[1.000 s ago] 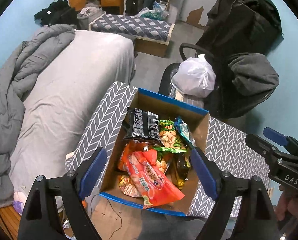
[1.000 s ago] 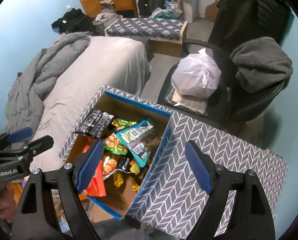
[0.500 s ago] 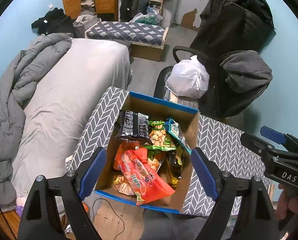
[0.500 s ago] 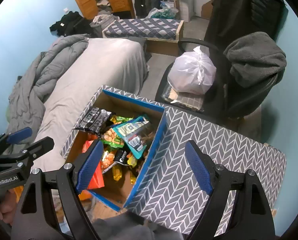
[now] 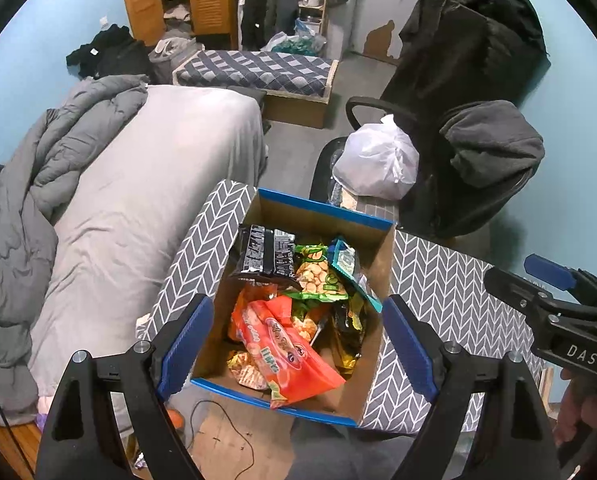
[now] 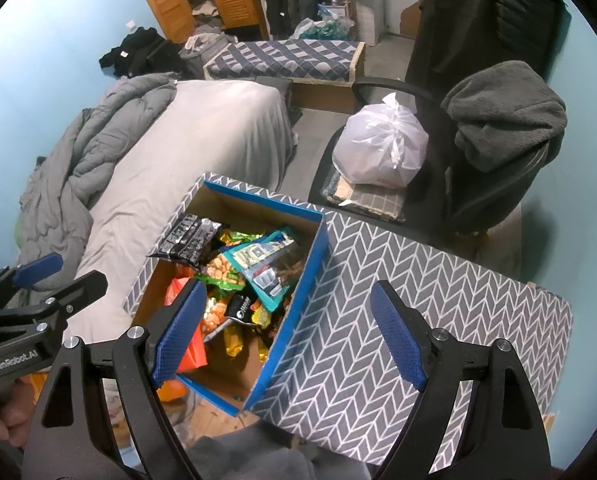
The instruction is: Organize snacks
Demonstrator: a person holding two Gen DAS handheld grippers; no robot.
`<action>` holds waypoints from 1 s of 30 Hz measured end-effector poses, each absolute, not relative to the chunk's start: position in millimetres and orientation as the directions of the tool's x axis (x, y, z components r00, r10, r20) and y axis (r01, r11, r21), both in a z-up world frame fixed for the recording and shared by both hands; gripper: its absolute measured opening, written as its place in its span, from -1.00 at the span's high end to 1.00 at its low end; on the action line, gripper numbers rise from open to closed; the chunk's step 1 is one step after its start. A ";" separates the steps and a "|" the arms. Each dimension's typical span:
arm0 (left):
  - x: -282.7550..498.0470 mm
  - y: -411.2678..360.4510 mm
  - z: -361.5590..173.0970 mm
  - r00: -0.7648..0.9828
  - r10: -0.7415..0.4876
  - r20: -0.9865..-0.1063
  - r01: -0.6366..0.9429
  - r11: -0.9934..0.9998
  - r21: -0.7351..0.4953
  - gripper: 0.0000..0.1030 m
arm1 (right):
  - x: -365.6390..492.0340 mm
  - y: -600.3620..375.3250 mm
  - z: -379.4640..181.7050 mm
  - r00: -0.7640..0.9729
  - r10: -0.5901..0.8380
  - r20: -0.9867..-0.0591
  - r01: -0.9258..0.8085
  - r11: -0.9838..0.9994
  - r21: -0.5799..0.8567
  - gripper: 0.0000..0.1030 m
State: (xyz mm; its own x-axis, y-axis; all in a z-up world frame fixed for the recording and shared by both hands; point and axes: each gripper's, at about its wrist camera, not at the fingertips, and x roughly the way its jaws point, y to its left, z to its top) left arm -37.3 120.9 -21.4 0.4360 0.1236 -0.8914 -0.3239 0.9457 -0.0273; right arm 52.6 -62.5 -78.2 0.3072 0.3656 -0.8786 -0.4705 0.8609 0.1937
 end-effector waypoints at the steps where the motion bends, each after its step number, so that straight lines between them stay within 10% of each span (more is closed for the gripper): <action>1: -37.0 121.3 -21.8 0.437 0.123 -0.891 -0.323 0.946 -0.028 -0.70 | 52.6 -62.6 -78.2 0.307 0.365 -0.879 -0.470 0.861 0.194 -0.63; 30: -34.5 104.9 -15.8 0.407 0.142 -0.902 -0.344 0.939 -0.007 -0.70 | 49.8 -70.7 -76.5 0.302 0.370 -0.879 -0.466 0.861 0.202 -0.64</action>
State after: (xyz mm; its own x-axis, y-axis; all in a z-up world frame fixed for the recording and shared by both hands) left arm -34.5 104.9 -15.8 0.4071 0.1423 -0.9022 -0.3438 0.9390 -0.0071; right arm 49.8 -70.7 -76.5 0.3024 0.3698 -0.8785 -0.4661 0.8614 0.2022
